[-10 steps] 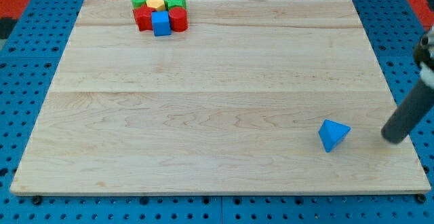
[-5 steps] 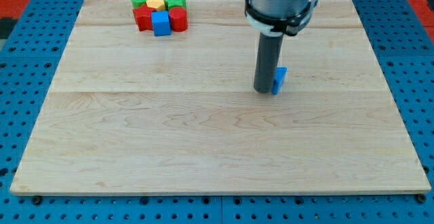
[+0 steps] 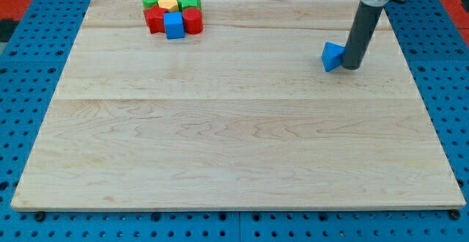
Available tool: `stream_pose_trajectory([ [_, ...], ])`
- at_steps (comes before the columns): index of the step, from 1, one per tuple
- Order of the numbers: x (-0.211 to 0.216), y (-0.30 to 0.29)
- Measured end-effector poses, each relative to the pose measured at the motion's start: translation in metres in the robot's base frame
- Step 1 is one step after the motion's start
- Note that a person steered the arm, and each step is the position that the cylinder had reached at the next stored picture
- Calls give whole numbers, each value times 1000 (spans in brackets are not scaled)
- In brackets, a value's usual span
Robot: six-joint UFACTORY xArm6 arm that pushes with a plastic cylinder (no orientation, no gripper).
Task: Move the blue triangle closer to the green star
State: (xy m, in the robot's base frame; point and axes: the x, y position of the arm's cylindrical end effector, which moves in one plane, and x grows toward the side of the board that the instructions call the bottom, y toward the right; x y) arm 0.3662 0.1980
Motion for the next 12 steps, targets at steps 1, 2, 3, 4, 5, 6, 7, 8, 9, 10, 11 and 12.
stream_pose_trajectory([
  [1, -23, -8],
  [2, -22, -27],
  [3, 4, -27],
  [4, 14, -52],
  [5, 3, -64],
  [6, -11, -70],
  [7, -42, -76],
  [8, -76, -71],
  [9, -110, -52],
  [10, -139, -34],
  [11, -163, -27],
  [12, -152, -64],
])
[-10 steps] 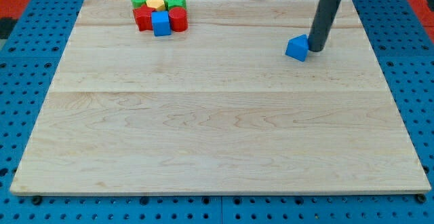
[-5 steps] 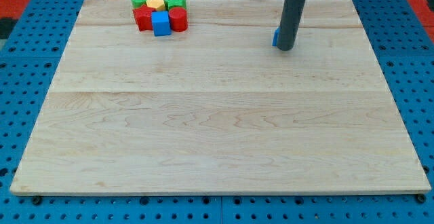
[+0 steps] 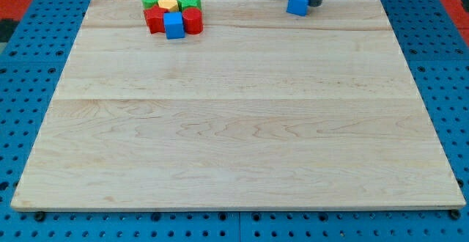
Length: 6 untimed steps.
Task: Move the blue triangle closer to the green star
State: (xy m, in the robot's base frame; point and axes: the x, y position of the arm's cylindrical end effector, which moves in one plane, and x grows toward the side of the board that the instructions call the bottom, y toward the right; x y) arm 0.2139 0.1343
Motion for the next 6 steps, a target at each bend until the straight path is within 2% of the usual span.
stream_pose_trajectory([
  [1, 14, -20],
  [3, 14, -113],
  [6, -20, -121],
])
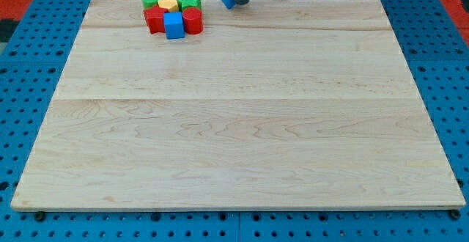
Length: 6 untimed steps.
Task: Move the blue triangle closer to the green star
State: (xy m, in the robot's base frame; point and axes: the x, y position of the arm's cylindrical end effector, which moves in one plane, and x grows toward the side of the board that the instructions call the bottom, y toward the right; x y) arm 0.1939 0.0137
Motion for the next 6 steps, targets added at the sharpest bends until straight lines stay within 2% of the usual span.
stream_pose_trajectory([
  [2, 0, 33],
  [3, -2, 25],
  [6, 1, -47],
])
